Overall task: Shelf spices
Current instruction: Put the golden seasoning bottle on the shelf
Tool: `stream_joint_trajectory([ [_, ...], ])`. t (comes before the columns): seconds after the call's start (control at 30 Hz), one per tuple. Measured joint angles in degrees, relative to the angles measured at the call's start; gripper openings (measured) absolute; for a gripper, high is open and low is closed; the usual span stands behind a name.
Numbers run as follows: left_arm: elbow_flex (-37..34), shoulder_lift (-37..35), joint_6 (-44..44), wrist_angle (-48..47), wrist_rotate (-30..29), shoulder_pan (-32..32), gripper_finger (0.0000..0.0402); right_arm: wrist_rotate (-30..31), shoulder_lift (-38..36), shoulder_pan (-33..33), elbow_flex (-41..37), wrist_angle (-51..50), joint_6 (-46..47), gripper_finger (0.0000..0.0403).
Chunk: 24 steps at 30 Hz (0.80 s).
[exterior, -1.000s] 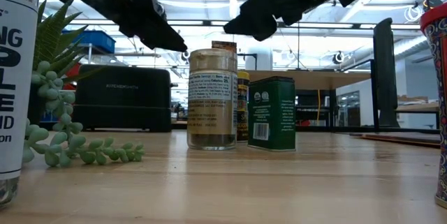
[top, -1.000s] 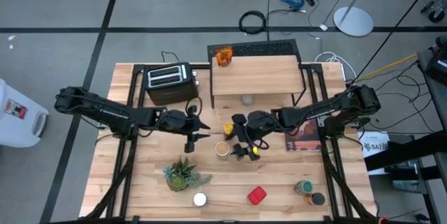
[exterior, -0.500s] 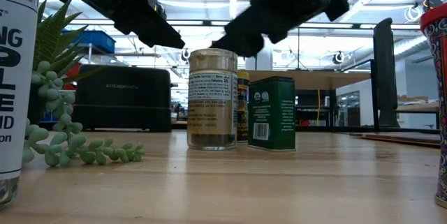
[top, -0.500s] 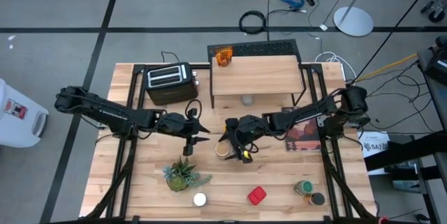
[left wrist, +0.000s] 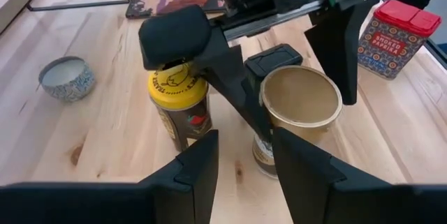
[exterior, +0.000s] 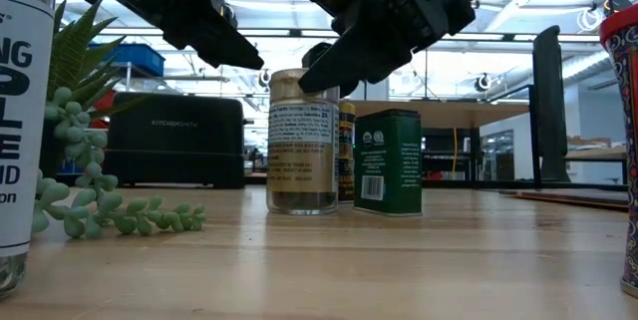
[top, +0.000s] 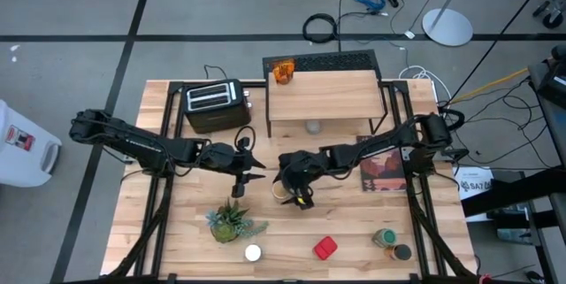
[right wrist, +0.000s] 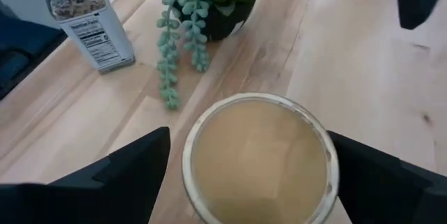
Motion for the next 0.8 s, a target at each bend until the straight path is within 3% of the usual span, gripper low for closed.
stream_joint_trajectory([
  [0.43, 0.0, 0.0, 0.1, -0.1, 0.0, 0.0, 0.0144, 2.6, 0.0, 0.0, 0.0, -0.5, -0.9, 0.0349],
  [0.7, 0.0, 0.0, 0.1, -0.1, 0.0, 0.0, 0.0144, 2.5, 0.0, 0.0, 0.0, -1.3, -2.1, 0.0264],
  [0.8, 0.0, 0.0, 0.1, 0.0, 0.0, 0.0, 0.0144, 2.6, 0.0, 0.0, 0.0, -1.2, -2.3, 0.0261],
])
